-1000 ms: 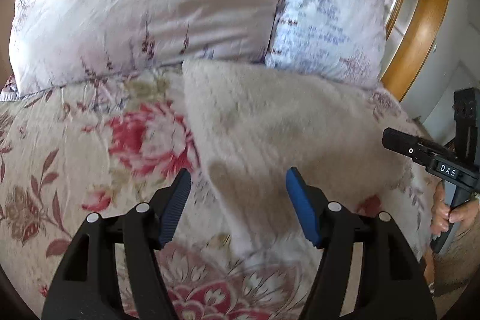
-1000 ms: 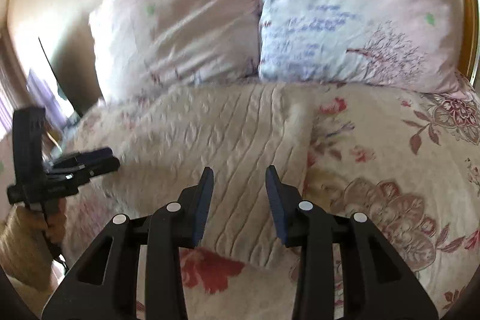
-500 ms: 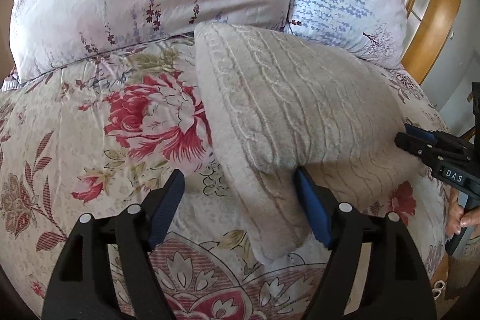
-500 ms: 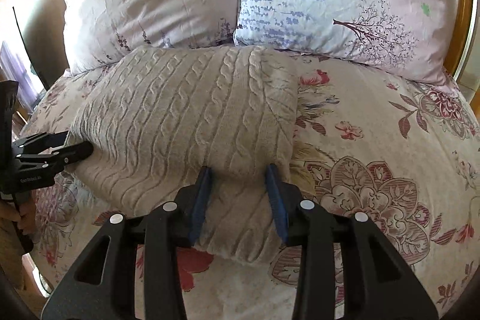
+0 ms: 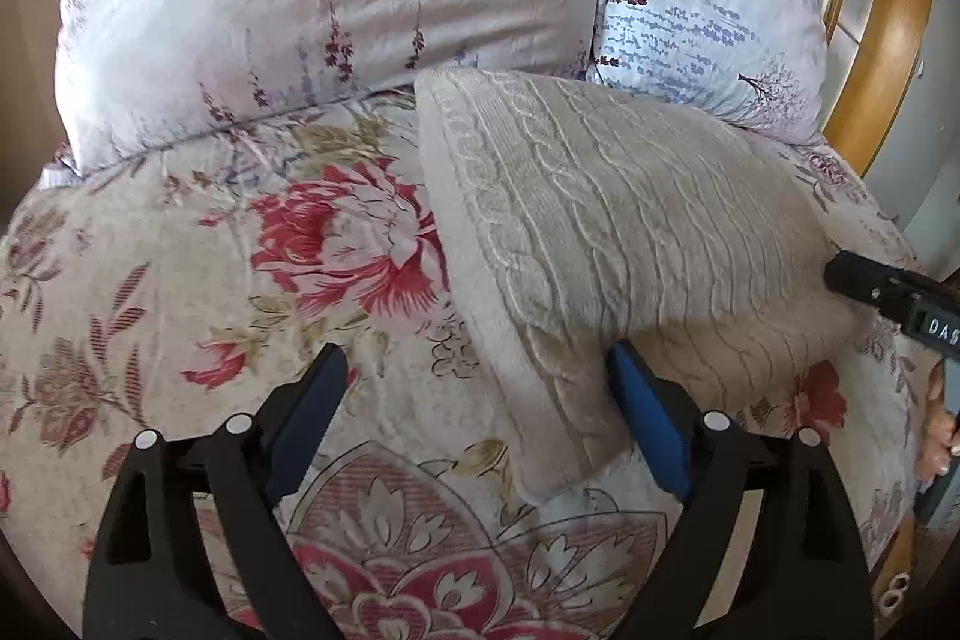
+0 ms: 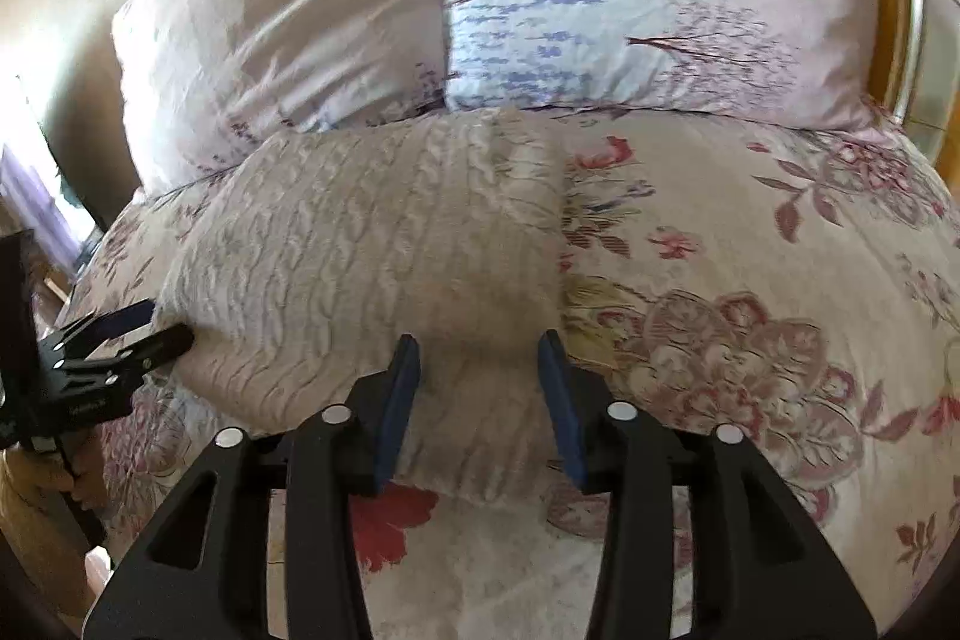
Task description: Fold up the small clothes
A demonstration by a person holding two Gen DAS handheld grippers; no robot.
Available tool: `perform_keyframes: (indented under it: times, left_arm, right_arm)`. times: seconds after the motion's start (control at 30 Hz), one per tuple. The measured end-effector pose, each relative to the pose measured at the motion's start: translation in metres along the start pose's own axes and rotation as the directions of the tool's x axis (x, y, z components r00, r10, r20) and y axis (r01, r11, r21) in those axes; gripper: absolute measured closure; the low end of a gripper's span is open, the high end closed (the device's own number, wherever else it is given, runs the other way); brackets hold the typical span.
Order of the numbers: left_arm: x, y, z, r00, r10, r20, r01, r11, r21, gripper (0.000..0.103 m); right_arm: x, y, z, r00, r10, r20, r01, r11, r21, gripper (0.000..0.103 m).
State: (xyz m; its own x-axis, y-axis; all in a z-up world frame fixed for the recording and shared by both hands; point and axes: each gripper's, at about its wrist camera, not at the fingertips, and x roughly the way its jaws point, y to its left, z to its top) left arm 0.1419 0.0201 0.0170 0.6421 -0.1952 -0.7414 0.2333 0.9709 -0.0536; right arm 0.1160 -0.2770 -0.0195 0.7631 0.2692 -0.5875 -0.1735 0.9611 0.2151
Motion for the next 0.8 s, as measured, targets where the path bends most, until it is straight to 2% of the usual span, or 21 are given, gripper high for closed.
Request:
perform_keyframes:
  times: [0.23,0.3,0.37,0.4,0.43,0.5,0.57,0.63,0.8]
  left_arm:
    - [0.001,-0.003,-0.002,0.997,0.070,-0.018,-0.070,0.997,0.027,0.010]
    - [-0.002,-0.002,-0.002,0.998,0.065,-0.023,-0.065,0.998,0.010,0.010]
    - [-0.012,0.002,-0.005,0.999,0.039,-0.010,-0.039,0.999,-0.013,0.011]
    - [-0.017,0.003,-0.008,1.000,0.028,0.001,-0.028,0.999,-0.019,0.011]
    - [-0.025,0.005,-0.011,1.000,0.012,0.013,-0.012,1.000,-0.027,0.009]
    - [-0.035,0.008,-0.018,1.000,0.004,0.026,-0.002,0.999,-0.050,0.002]
    - [-0.044,0.010,-0.025,0.999,0.004,0.041,-0.001,0.997,-0.077,0.002]
    - [-0.046,0.010,-0.029,0.999,0.003,0.035,0.000,0.995,-0.100,0.002]
    - [-0.043,-0.001,-0.039,1.000,0.009,-0.002,-0.009,0.993,-0.119,0.002]
  right_arm:
    - [0.016,-0.001,-0.007,0.996,-0.007,-0.087,0.008,1.000,0.007,0.053]
    - [0.013,-0.001,-0.006,0.996,-0.017,-0.083,0.018,1.000,0.016,0.053]
    - [-0.001,0.003,-0.007,0.999,-0.031,-0.034,0.031,1.000,0.002,0.051]
    - [-0.009,0.005,-0.010,0.999,-0.038,-0.007,0.038,0.999,-0.010,0.045]
    - [-0.015,0.007,-0.011,0.999,-0.038,0.008,0.038,0.999,-0.016,0.035]
    - [-0.026,0.009,-0.015,0.999,-0.019,0.037,0.020,1.000,-0.020,0.023]
    - [-0.034,0.011,-0.021,0.998,-0.011,0.056,0.012,1.000,-0.022,0.018]
    - [-0.041,0.017,-0.027,0.997,-0.022,0.071,0.023,0.999,-0.023,0.009]
    - [-0.047,0.031,-0.041,0.992,-0.044,0.121,0.047,0.999,-0.026,0.001]
